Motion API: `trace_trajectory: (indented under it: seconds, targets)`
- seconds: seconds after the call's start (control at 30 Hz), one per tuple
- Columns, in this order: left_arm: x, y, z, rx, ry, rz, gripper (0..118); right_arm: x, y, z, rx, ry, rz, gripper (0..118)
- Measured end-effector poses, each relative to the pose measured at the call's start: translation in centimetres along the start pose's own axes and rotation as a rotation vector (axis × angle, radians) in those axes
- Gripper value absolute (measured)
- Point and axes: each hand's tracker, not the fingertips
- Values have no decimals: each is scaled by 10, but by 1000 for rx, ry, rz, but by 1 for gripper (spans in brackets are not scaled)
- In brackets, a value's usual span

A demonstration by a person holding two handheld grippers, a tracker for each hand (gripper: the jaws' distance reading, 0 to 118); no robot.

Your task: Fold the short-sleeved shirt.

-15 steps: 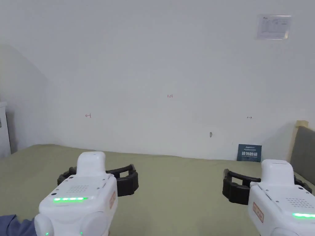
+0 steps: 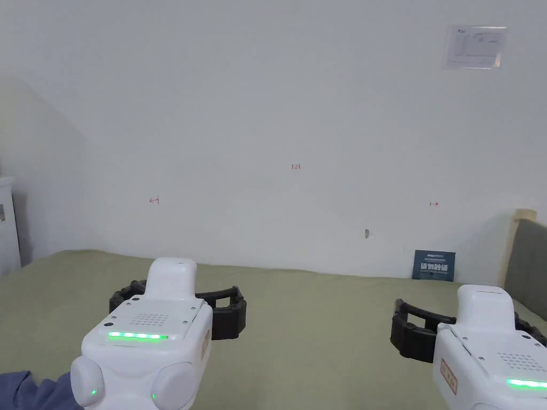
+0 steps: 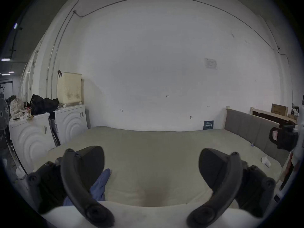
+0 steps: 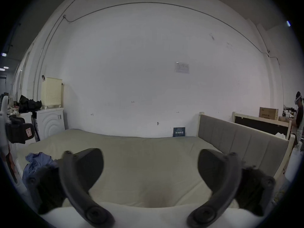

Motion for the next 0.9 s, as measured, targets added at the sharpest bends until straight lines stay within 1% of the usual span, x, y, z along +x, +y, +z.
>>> trace_trajectory:
  seconds: [0.03, 0.07, 0.1, 0.13, 0.17, 0.2, 0.23, 0.3, 0.4, 0.53, 0.57, 0.63, 0.77, 0.83, 0.9]
  targets:
    - [0, 0, 1, -10, -22, 3, 113, 1, 0, 0, -3, 9, -11, 105]
    - [0, 0, 2, -13, -42, 3, 96, 1, 0, 1, -7, 19, -17, 84]
    - [1, -2, 2, -8, -39, 0, 24, 0, 0, 0, -12, 15, -14, 24]
    - [4, -4, -2, 0, -52, 5, 0, -2, -2, -3, -18, -15, -12, 0]
    - [2, -2, -1, -4, -44, 9, 0, 1, -5, -2, 4, -37, -34, 0]
    - [2, -1, -2, -35, -83, 9, 0, 4, -4, -4, -21, -14, -16, 0]
    - [3, -3, 0, -25, -78, 17, 0, 6, -5, -5, -38, 2, -13, 0]
    - [11, -5, 1, -11, -65, -19, 0, 4, -10, -2, -36, -10, -5, 0]
    - [11, -7, 0, -23, -72, -13, 0, 9, -18, -5, -34, -23, 0, 0]
    - [-4, -11, 2, -35, -30, -34, 0, 0, -22, -10, -50, -17, 21, 0]
    - [-14, -12, 4, -41, -9, -29, 0, -11, -20, -10, -54, -3, 37, 0]
    - [-41, -14, 9, -57, 62, -16, 0, -34, -24, -20, -68, 64, 70, 0]
    - [-108, -18, 25, -79, 228, -2, 0, -98, -29, -28, -68, 230, 49, 0]
    - [-144, -19, 43, -92, 309, 33, 0, -138, -29, -27, -57, 323, 44, 0]
    - [-172, -21, 61, -99, 398, 37, 0, -169, -32, -28, -60, 400, 27, 0]
